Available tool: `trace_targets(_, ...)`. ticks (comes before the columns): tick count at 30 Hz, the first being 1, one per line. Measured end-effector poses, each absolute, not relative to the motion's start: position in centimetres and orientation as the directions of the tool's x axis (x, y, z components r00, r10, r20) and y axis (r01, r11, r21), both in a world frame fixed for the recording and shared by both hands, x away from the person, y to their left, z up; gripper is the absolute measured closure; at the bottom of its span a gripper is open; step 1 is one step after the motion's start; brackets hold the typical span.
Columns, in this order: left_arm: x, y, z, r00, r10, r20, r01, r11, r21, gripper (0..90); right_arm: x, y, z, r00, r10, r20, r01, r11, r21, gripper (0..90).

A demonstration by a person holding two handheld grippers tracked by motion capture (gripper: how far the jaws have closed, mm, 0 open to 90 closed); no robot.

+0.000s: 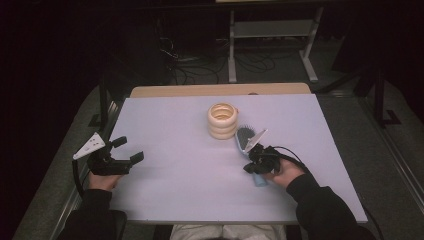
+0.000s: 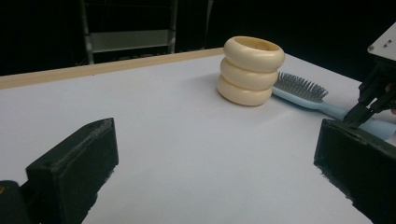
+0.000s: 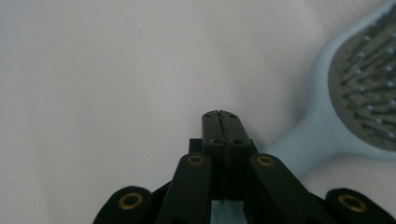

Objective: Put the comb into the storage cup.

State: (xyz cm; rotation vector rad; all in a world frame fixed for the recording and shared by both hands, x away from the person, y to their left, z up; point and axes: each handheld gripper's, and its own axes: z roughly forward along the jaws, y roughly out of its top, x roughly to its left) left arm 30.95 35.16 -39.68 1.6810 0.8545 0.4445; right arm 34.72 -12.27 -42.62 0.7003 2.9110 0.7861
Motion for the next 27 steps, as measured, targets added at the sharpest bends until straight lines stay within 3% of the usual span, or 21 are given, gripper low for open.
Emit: trace_targets(27, 31.0, 35.2, -39.7, 0.664, 0.734, -0.140, 0.306, -0.096, 0.947, 0.0, 34.3, -17.7, -42.6, -0.845, 0.526, 0.092, 0.501, 0.721, 0.478, 88.8)
